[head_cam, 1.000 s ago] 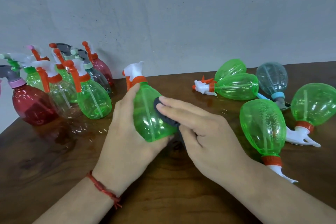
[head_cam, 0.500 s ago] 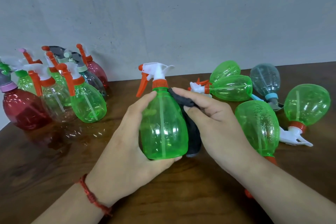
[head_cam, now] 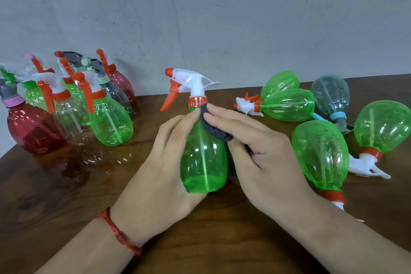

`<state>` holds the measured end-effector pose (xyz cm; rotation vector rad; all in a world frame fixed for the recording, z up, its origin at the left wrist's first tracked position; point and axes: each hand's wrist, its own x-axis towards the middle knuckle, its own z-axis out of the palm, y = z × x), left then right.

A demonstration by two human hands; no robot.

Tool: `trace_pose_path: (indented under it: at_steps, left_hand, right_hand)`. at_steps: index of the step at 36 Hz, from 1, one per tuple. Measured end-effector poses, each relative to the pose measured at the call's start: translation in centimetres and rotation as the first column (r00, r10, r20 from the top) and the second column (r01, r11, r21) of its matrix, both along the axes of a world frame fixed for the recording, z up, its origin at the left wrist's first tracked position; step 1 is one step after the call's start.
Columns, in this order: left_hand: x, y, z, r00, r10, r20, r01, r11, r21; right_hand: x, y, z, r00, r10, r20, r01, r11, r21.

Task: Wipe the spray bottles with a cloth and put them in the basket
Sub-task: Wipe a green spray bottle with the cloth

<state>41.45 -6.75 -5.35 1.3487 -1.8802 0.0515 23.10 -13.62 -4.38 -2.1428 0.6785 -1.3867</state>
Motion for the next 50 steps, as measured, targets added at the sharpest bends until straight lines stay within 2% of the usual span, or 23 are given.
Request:
trace_pose_path:
  at_steps: [3, 11, 16, 21, 25, 31, 36, 42, 45, 50]
  left_hand:
    - [0.3, -0.2, -0.4, 0.997, 0.064, -0.042, -0.064, 0.998, 0.021]
    - [0.7, 0.0, -0.4, 0.889, 0.225, -0.398, -0.190, 0.974, 0.125]
    - [0.9, -0.1, -0.1, 0.840, 0.256, -0.478, -0.204, 0.966, 0.160]
    - [0.8, -0.1, 0.0, 0.802, 0.227, -0.552, -0.157, 0.973, 0.171]
    - [0.8, 0.1, 0.1, 0.858, 0.203, -0.471, -0.156, 0.978, 0.137]
    - [0.1, 0.4, 0.2, 0.980, 0.094, -0.175, -0.085, 0.995, 0.056]
    - [-0.2, 0.3, 0.1, 1.000, -0.006, -0.030, 0.007, 0.999, 0.040]
    - [0.0, 0.3, 0.4, 1.000, -0.019, -0.025, 0.019, 1.000, 0.006]
    - [0.2, 0.5, 0.4, 0.993, -0.032, -0.114, 0.038, 0.998, 0.049]
    - [0.2, 0.7, 0.4, 0.971, -0.046, -0.233, 0.077, 0.989, 0.129]
  right_hand:
    - [0.1, 0.4, -0.1, 0.999, 0.046, -0.016, -0.047, 0.998, -0.049]
    - [0.2, 0.8, -0.4, 0.985, 0.131, -0.112, -0.139, 0.988, -0.073]
    - [0.2, 0.9, -0.3, 0.977, 0.144, -0.157, -0.158, 0.984, -0.082]
    - [0.1, 1.0, -0.5, 0.979, 0.160, -0.127, -0.171, 0.983, -0.074]
    - [0.1, 1.1, -0.4, 0.986, 0.149, -0.077, -0.154, 0.986, -0.064]
    - [0.1, 0.8, -0.2, 0.994, 0.105, 0.005, -0.105, 0.994, -0.009]
    - [-0.1, 0.3, 0.2, 0.991, 0.103, 0.082, -0.116, 0.976, 0.184]
    - [-0.2, -0.2, 0.2, 0.972, 0.137, 0.189, -0.191, 0.932, 0.308]
    - [-0.2, -0.2, 0.2, 0.958, 0.149, 0.244, -0.230, 0.910, 0.346]
    - [-0.3, -0.2, 0.2, 0.957, 0.149, 0.247, -0.232, 0.907, 0.352]
